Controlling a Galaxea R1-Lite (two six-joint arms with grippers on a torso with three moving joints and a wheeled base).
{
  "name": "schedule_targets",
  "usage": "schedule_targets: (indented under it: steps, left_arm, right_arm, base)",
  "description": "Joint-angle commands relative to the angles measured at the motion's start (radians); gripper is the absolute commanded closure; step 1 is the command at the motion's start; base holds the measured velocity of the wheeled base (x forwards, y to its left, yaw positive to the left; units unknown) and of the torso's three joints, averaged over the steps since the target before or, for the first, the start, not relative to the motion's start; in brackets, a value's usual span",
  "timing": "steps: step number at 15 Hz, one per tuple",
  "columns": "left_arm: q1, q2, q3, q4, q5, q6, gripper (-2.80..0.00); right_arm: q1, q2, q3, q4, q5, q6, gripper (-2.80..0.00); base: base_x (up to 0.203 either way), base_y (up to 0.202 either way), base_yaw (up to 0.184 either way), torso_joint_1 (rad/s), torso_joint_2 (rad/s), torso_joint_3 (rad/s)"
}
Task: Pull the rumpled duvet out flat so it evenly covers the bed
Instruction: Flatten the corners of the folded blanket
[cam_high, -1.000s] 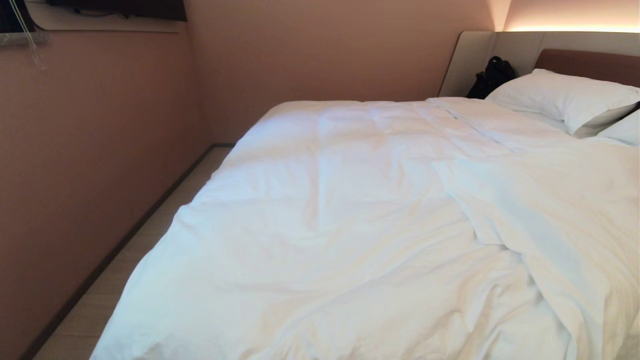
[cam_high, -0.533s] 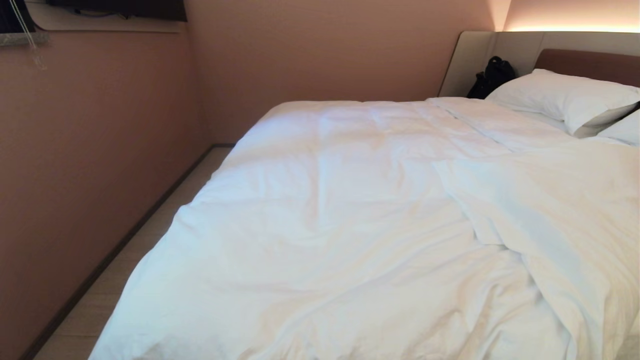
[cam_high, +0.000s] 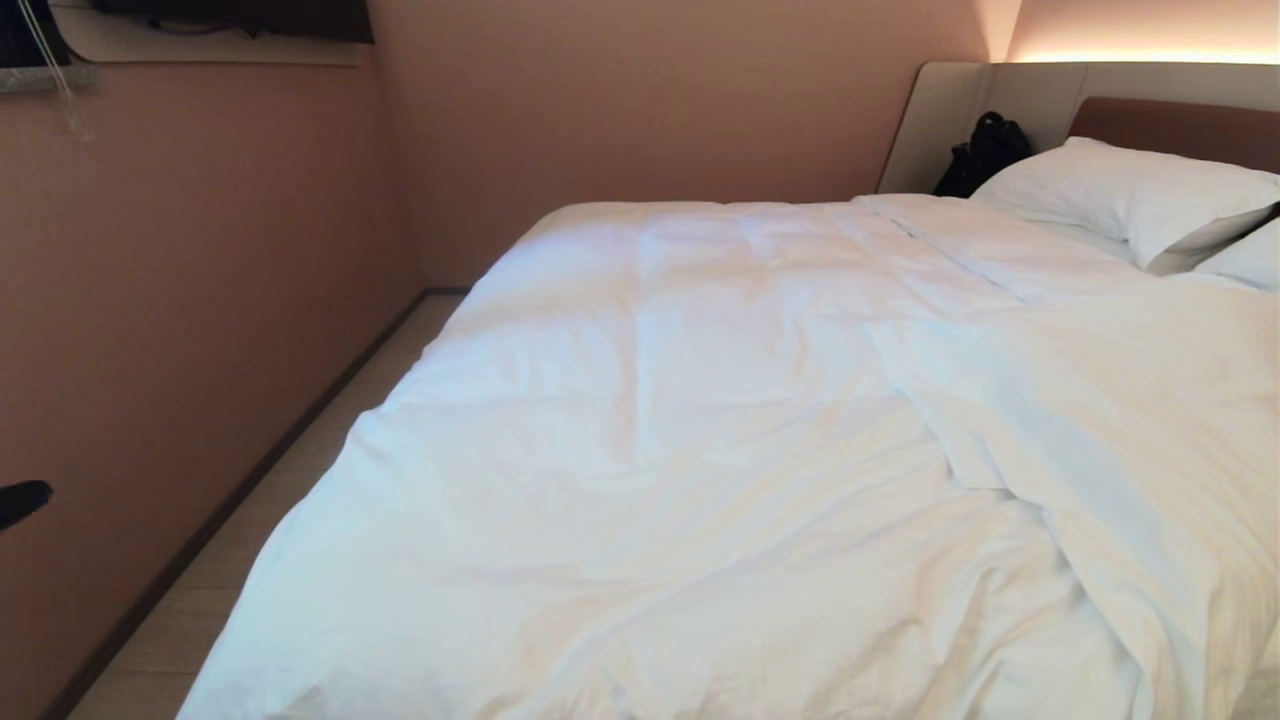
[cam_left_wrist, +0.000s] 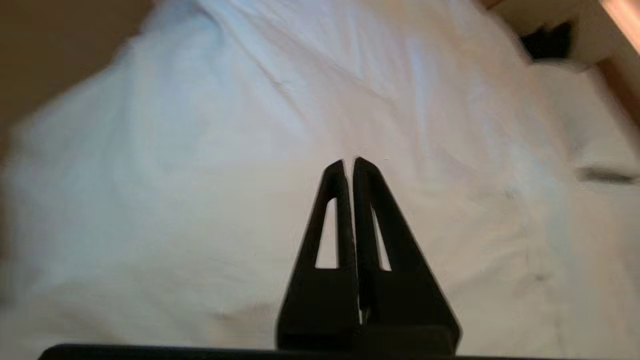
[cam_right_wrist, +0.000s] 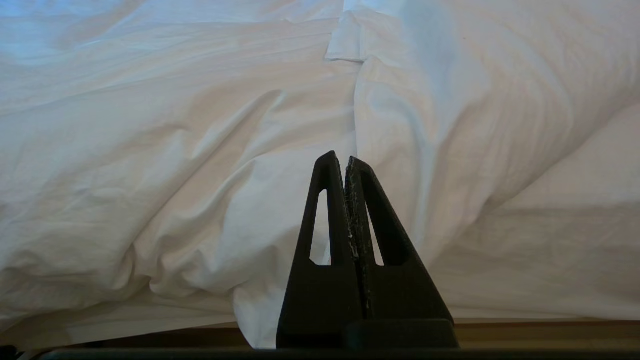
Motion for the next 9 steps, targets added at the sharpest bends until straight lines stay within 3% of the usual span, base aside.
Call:
schedule_targets:
  steps: [1, 3, 9]
  left_arm:
    - [-0.04, -0.045, 0.026, -0.003, -0.007, -0.034, 0.0]
    - [-0.112, -0.096, 0.074, -0.002, -0.005, -0.076, 0.0]
    - [-0.158, -0.262, 0.161, -0.001, -0.014, -0.098, 0.0]
  right_arm:
    - [0.0, 0.001, 0.0, 0.0, 0.0, -0.001, 0.0]
    - [0.0, 0.001, 0.0, 0.0, 0.0, -0.001, 0.0]
    - [0.0, 0.001, 0.0, 0.0, 0.0, -0.001, 0.0]
  base:
    - [0.0, 0.0, 0.0, 0.0, 0.0, 0.0]
    - [0.0, 0.0, 0.0, 0.0, 0.0, 0.0]
    - [0.0, 0.0, 0.0, 0.0, 0.0, 0.0]
